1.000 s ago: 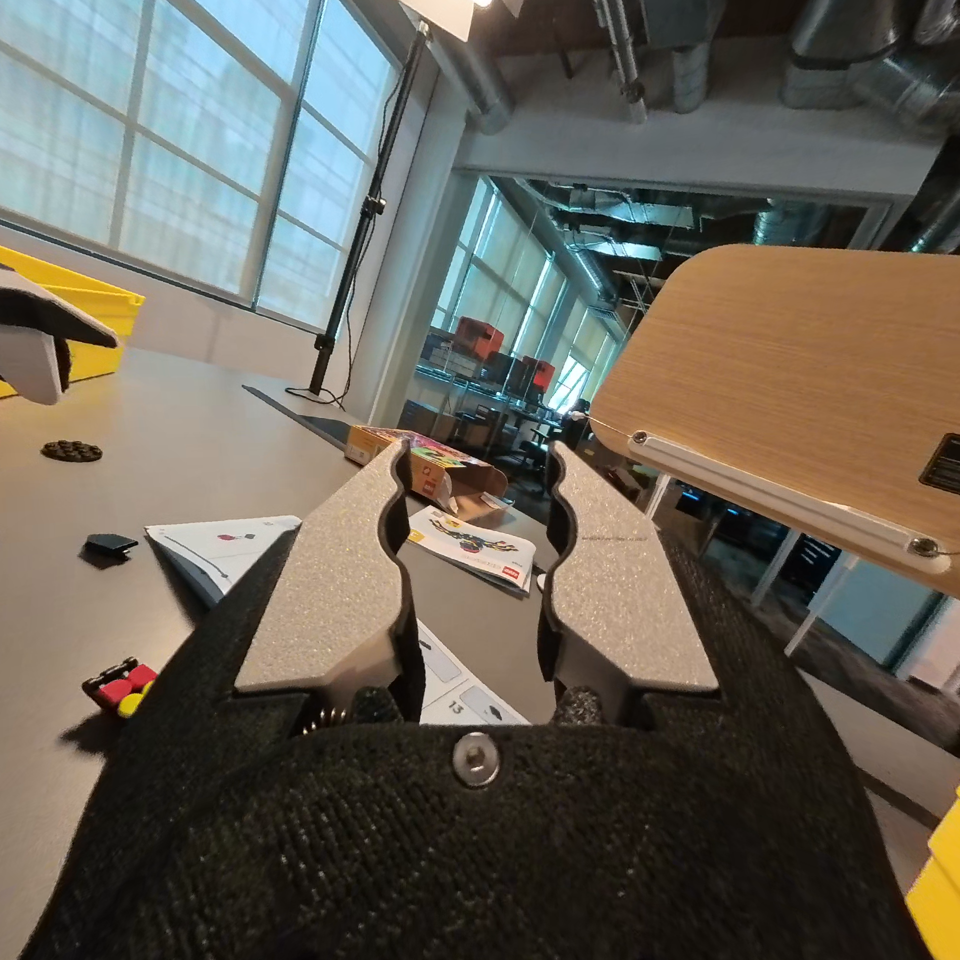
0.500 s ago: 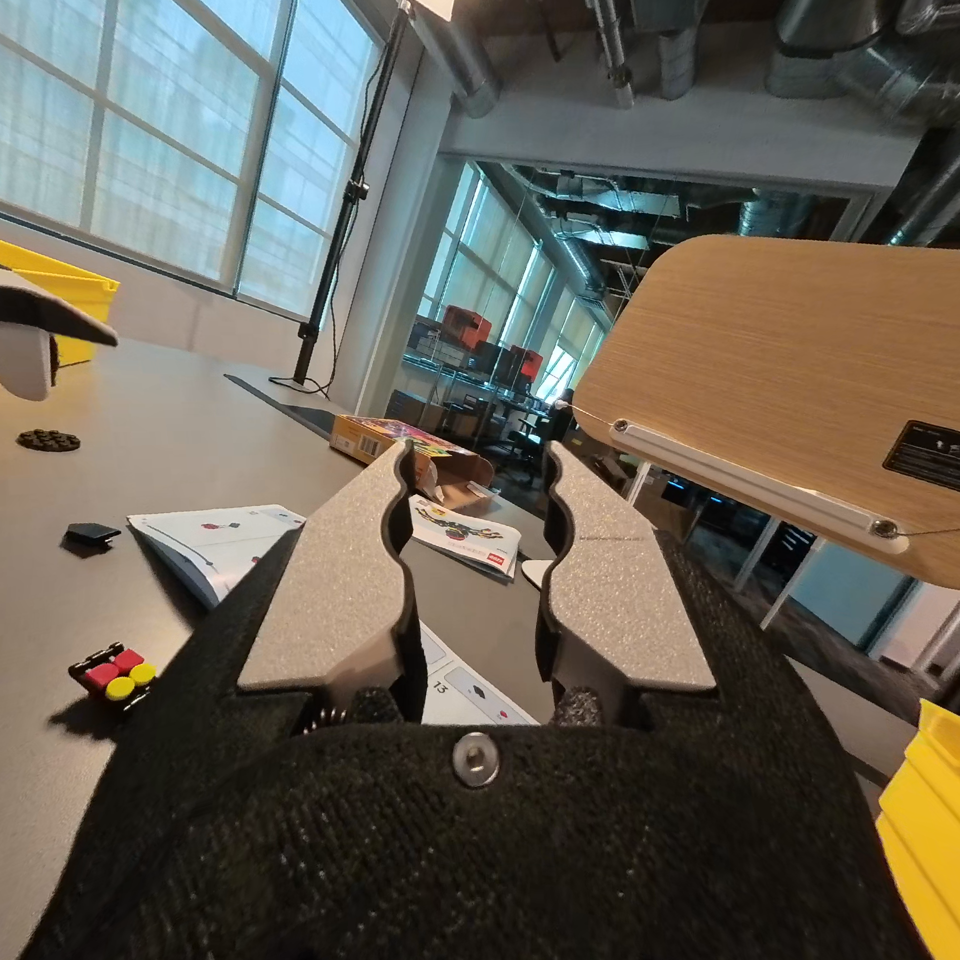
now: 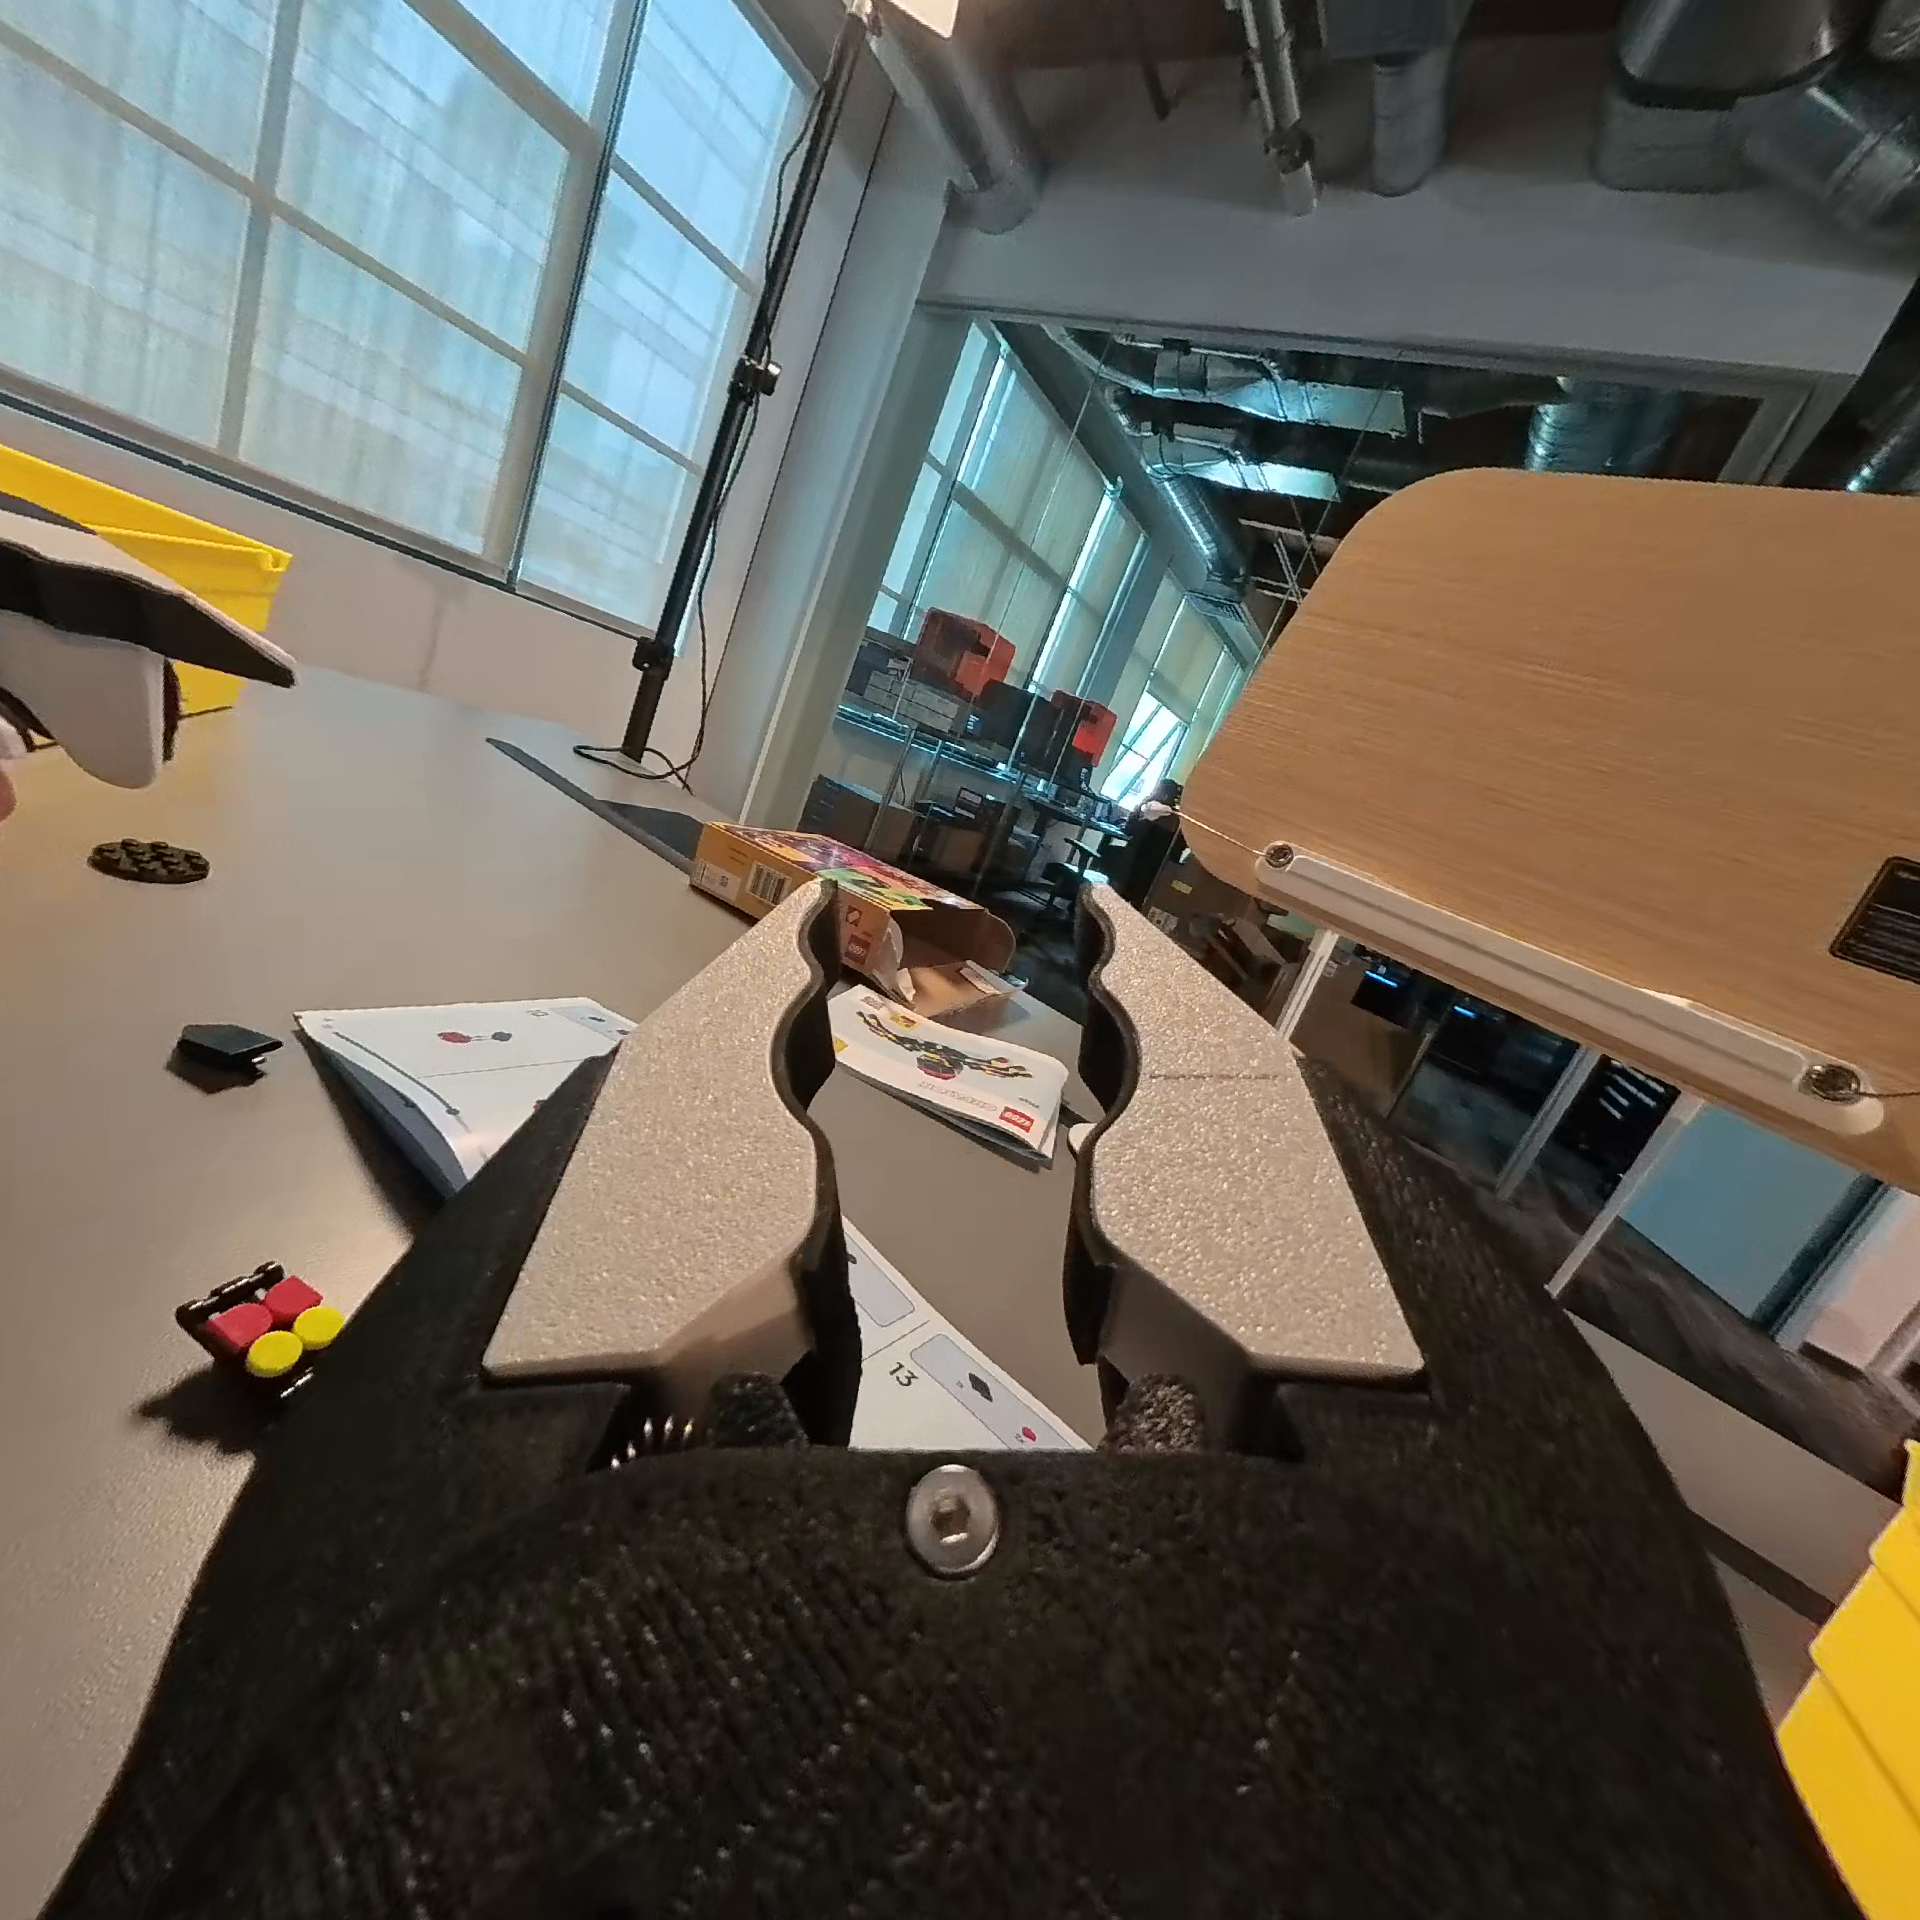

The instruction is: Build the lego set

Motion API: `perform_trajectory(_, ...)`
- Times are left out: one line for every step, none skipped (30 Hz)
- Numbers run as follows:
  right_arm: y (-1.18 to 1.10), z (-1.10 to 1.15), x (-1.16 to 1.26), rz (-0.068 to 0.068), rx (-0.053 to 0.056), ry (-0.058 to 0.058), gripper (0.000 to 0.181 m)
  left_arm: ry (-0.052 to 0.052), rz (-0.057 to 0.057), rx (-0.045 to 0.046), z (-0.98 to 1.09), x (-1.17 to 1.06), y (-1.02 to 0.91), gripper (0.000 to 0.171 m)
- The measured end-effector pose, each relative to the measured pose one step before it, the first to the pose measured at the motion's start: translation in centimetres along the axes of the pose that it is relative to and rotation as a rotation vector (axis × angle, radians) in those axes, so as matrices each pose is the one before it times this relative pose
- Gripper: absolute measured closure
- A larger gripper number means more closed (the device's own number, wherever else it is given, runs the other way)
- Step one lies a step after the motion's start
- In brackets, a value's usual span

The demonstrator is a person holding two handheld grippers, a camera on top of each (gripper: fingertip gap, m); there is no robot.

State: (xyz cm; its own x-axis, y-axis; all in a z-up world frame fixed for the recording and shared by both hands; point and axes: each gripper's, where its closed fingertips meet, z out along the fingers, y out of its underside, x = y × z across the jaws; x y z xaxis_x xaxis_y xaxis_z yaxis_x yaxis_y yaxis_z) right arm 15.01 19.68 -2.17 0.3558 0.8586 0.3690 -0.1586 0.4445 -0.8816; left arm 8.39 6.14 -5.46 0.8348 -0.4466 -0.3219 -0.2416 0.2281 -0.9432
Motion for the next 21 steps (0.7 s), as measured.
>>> perform_trajectory(0.002, -0.011, 0.022, 0.001, 0.0003, 0.0003, 0.138, -0.0004, -0.0001, 0.001, -0.011, -0.02, -0.021, 0.123)
perform_trajectory(-0.01, 0.0, -0.001, 0.001, 0.0009, -0.0004, 0.138, -0.0005, 0.0008, 0.00129, -0.012, -0.015, -0.03, 0.123)
perform_trajectory(0.003, 0.003, -0.016, 0.0007, 0.0001, -0.0014, 0.139, -0.0017, 0.0011, 0.00127, -0.012, -0.037, -0.039, 0.123)
perform_trajectory(0.008, 0.006, -0.013, 0.0002, -0.0004, -0.0006, 0.139, 0.0003, 0.0011, 0.00149, -0.02, 0.001, -0.025, 0.123)
perform_trajectory(-0.008, -0.006, 0.011, 0.0, 0.0004, 0.0005, 0.139, 0.0012, 0.0008, 0.0007, -0.003, 0.012, -0.022, 0.123)
perform_trajectory(-0.009, -0.001, 0.013, 0.0003, 0.0008, 0.0002, 0.139, 0.0009, 0.0004, -0.00044, -0.001, 0.003, -0.013, 0.123)
perform_trajectory(0.004, -0.007, -0.001, 0.0008, -0.0001, -0.0005, 0.139, 0.0008, 0.0003, -0.0006, -0.003, 0.005, -0.001, 0.123)
perform_trajectory(0.023, 0.008, -0.01, 0.0011, -0.0009, -0.0012, 0.139, 0.0, 0.0007, -0.0001, -0.005, -0.017, -0.006, 0.123)
perform_trajectory(0.026, 0.007, -0.018, 0.0009, -0.0011, -0.0018, 0.139, 0.0009, 0.0003, 0.00071, -0.009, 0.007, -0.01, 0.123)
perform_trajectory(0.011, 0.009, -0.022, 0.0003, -0.0003, -0.0018, 0.14, 0.0031, -0.0003, 0.00022, -0.011, 0.039, -0.012, 0.123)
perform_trajectory(-0.01, 0.0, -0.025, -0.0003, 0.0004, -0.0013, 0.14, 0.004, 0.0005, -0.00034, 0.007, 0.046, -0.002, 0.124)
perform_trajectory(0.0, -0.003, -0.024, -0.0005, 0.0003, -0.0011, 0.14, 0.0062, 0.0012, -0.00006, 0.004, 0.09, 0.008, 0.125)
perform_trajectory(0.006, 0.007, -0.016, -0.0005, -0.0003, -0.0011, 0.141, 0.0071, 0.0005, 0.00043, 0.005, 0.114, -0.023, 0.125)
perform_trajectory(0.022, 0.011, -0.028, -0.0005, -0.0007, -0.0015, 0.141, 0.0041, 0.0018, 0.00152, -0.005, 0.076, -0.033, 0.125)
perform_trajectory(0.011, 0.004, -0.022, -0.0002, -0.0007, -0.0014, 0.141, 0.0021, 0.0036, 0.00272, -0.022, 0.048, -0.057, 0.126)
perform_trajectory(0.002, -0.001, -0.003, -0.0002, -0.0002, -0.0003, 0.142, -0.0001, 0.0035, 0.00343, -0.03, 0.015, -0.067, 0.126)
perform_trajectory(0.017, -0.002, 0.009, -0.0009, -0.0003, -0.0002, 0.142, -0.0005, 0.0033, 0.00376, -0.036, 0.013, -0.084, 0.126)
perform_trajectory(0.021, -0.016, 0.046, -0.002, -0.0013, 0.0014, 0.142, -0.0012, 0.0033, 0.00398, -0.044, -0.014, -0.083, 0.126)
perform_trajectory(0.032, -0.036, 0.112, -0.0024, -0.0014, 0.0051, 0.143, -0.0048, 0.0052, 0.0062, -0.074, -0.046, -0.142, 0.127)
perform_trajectory(0.037, -0.041, 0.178, -0.0019, -0.0013, 0.0069, 0.143, -0.0099, 0.0093, 0.01314, -0.136, -0.12, -0.262, 0.13)
perform_trajectory(0.055, -0.041, 0.217, 0.0001, -0.002, 0.0077, 0.143, -0.0087, 0.0114, 0.01849, -0.167, -0.087, -0.331, 0.133)
